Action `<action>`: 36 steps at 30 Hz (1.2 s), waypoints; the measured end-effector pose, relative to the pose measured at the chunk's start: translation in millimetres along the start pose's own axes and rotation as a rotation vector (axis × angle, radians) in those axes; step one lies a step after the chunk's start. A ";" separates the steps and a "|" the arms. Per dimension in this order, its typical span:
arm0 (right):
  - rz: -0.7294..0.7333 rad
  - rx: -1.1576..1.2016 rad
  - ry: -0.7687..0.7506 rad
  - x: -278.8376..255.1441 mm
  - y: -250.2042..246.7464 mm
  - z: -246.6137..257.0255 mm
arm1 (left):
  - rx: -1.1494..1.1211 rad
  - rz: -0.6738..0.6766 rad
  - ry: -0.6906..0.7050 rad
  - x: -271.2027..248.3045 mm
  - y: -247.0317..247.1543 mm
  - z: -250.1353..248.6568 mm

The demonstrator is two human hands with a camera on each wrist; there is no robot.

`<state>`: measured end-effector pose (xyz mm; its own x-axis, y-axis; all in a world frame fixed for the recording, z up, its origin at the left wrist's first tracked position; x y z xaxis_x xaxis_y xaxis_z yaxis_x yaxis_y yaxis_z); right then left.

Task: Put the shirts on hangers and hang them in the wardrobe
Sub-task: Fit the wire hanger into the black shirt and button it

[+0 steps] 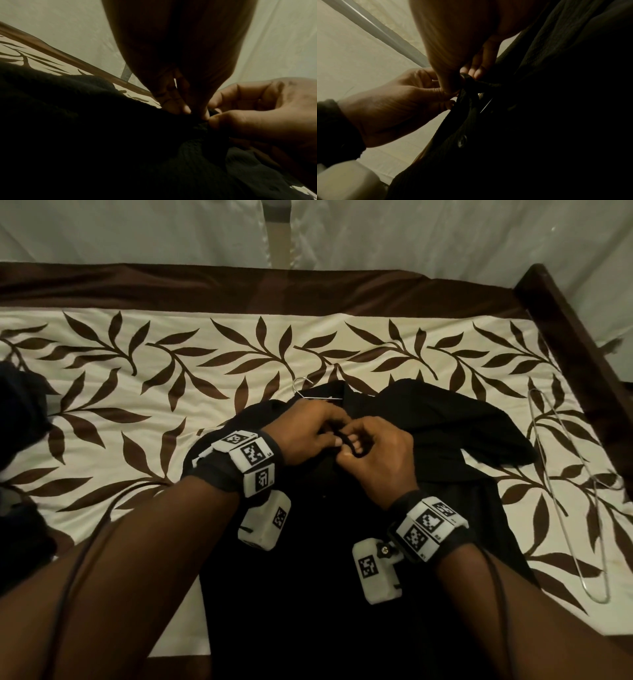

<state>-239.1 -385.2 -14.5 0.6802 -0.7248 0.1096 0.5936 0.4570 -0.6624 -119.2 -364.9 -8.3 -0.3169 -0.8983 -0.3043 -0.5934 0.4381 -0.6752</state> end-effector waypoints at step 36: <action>-0.150 -0.044 -0.020 -12.4 -2.4 -6.4 | -0.794 -0.212 -0.331 -9.8 20.4 23.9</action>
<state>-251.7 -380.5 -19.1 0.5945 -0.7723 0.2242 0.6697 0.3212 -0.6695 -110.5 -348.0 -35.1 0.0151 -0.8730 -0.4875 -0.9928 0.0449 -0.1111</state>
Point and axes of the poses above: each hand's wrist, its own x-axis towards the middle knuckle, its own y-axis out of the palm, z = x × y, the point moved 8 cm from there along x, towards the middle knuckle, and after that the axes turned 15 degrees about z, right-handed, at the moved point
